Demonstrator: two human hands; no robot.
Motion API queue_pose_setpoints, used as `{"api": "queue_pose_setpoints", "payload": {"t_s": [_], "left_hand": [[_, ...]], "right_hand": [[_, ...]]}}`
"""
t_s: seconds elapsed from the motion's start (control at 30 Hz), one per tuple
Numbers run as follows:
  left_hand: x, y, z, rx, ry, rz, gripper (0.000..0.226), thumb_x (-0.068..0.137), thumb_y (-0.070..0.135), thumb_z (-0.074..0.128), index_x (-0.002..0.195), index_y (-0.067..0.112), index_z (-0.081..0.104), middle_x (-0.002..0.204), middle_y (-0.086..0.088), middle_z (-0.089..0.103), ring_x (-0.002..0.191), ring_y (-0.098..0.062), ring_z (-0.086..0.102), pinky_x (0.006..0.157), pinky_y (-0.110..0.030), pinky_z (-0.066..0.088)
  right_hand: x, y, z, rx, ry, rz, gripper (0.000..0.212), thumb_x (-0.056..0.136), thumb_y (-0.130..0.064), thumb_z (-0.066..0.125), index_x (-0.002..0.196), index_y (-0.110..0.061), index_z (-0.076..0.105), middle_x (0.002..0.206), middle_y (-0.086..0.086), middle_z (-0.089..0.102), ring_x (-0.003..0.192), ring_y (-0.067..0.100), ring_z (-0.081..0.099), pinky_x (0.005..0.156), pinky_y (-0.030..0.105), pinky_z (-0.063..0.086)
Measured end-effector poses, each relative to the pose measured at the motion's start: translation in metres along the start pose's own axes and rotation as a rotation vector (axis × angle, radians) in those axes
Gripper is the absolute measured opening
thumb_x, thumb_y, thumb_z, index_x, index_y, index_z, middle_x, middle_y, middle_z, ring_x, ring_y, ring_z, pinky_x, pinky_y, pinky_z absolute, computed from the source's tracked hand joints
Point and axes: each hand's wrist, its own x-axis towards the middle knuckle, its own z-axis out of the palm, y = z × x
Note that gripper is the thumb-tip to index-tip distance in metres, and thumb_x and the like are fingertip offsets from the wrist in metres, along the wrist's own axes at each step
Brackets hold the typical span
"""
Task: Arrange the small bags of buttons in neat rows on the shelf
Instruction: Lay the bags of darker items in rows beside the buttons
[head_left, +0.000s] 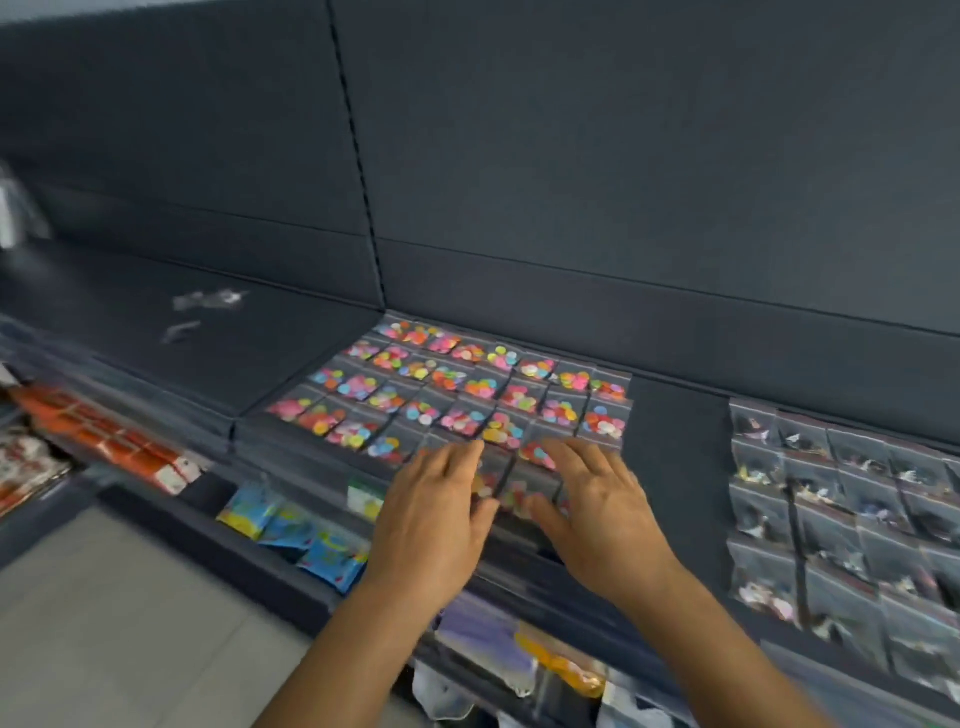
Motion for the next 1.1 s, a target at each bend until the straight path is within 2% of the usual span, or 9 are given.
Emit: {"api": "queue_pose_setpoints", "payload": {"t_s": [0.27,0.4,0.57,0.87,1.1], "left_hand": [[-0.025,-0.119,-0.041,0.021,0.046,-0.128,0.061,0.097,0.040,0.043,0.150,0.024,0.018,0.148,0.005,0.035,0.135,-0.015,0.030,0.110,-0.028,0.027],[-0.026,-0.170,-0.052,0.020,0.074,-0.205,0.060,0.097,0.041,0.044,0.149,0.024,0.020,0.145,0.004,0.038,0.133,-0.015,0.031,0.110,-0.028,0.028],[-0.013,-0.228,-0.062,0.017,0.105,-0.268,0.060,0.096,0.041,0.045,0.148,0.022,0.023,0.146,0.002,0.038,0.134,-0.016,0.031,0.111,-0.028,0.026],[0.056,-0.348,-0.081,0.027,0.110,-0.312,0.059,0.097,0.043,0.043,0.148,0.022,0.023,0.146,0.001,0.039,0.135,-0.017,0.031,0.111,-0.028,0.025],[0.136,-0.433,-0.097,0.052,0.108,-0.312,0.057,0.097,0.042,0.043,0.148,0.020,0.026,0.145,-0.001,0.042,0.132,-0.019,0.036,0.108,-0.029,0.029]], "right_hand": [[0.041,-0.114,0.056,0.046,-0.068,-0.128,0.060,0.094,-0.045,0.045,0.147,-0.023,0.025,0.151,-0.005,0.029,0.139,0.017,0.022,0.115,0.029,0.018],[0.067,-0.157,0.078,0.045,-0.110,-0.201,0.059,0.094,-0.044,0.046,0.146,-0.023,0.027,0.149,-0.004,0.031,0.138,0.017,0.025,0.115,0.031,0.023],[0.110,-0.204,0.107,0.032,-0.149,-0.266,0.059,0.094,-0.044,0.046,0.146,-0.022,0.029,0.149,-0.003,0.032,0.137,0.018,0.026,0.115,0.033,0.021],[0.228,-0.276,0.163,0.064,-0.187,-0.307,0.058,0.093,-0.046,0.047,0.144,-0.023,0.033,0.150,-0.005,0.032,0.138,0.015,0.026,0.114,0.027,0.019],[0.332,-0.325,0.193,0.104,-0.213,-0.299,0.056,0.094,-0.045,0.046,0.143,-0.022,0.033,0.149,-0.004,0.034,0.138,0.016,0.027,0.115,0.035,0.025]]}}
